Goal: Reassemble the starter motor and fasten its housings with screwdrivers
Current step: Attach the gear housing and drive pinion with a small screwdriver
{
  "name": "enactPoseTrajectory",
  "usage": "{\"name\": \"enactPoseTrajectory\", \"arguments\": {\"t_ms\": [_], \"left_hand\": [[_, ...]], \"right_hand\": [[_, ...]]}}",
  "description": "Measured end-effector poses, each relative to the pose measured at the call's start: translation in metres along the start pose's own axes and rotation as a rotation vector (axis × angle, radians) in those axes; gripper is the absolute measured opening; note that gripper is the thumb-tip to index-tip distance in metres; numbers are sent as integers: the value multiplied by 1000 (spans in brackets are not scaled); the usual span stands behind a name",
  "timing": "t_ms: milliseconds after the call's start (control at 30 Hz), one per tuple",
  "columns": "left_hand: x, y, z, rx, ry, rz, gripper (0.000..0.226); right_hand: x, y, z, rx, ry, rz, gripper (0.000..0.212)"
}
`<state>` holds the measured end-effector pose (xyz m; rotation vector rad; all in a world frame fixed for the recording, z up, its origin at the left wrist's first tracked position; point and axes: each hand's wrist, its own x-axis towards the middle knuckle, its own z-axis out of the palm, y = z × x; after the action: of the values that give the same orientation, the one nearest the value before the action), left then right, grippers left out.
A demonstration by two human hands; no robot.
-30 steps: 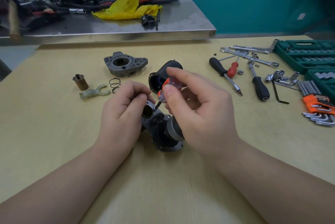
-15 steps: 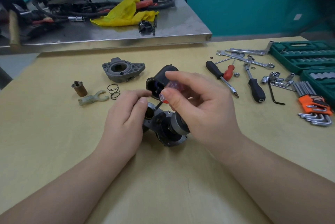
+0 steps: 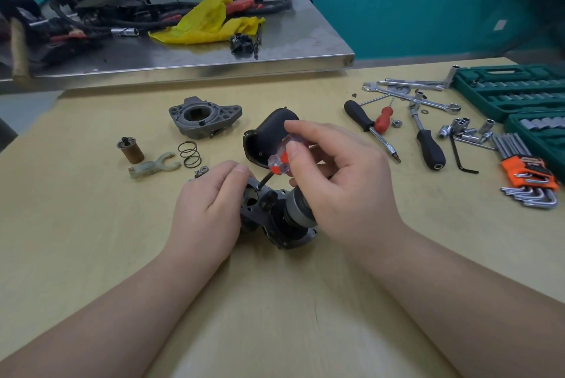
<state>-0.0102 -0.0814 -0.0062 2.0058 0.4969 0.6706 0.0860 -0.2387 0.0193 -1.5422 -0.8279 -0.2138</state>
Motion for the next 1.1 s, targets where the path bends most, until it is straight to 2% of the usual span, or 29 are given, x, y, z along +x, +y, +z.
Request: {"name": "enactPoseTrajectory", "arguments": {"t_ms": [200, 300, 433, 500, 833, 1100], "left_hand": [[1, 1, -1, -6, -1, -8, 65], [3, 1, -2, -83, 6, -73, 73], [9, 6, -1, -281, 156, -240, 72], [9, 6, 0, -312, 170, -282, 73], [4, 11, 0, -373, 61, -203, 54], [2, 13, 2, -312, 37, -181, 57]], "right_hand": [[1, -1, 0, -46, 8, -55, 22], [0, -2, 0, -58, 23, -83, 20], [-3, -2, 1, -2, 56, -37, 20], [-4, -2, 1, 10, 68, -17, 20], [-3, -2, 1, -77, 78, -99, 18], [-4, -3, 1, -31, 80, -27, 19]]}}
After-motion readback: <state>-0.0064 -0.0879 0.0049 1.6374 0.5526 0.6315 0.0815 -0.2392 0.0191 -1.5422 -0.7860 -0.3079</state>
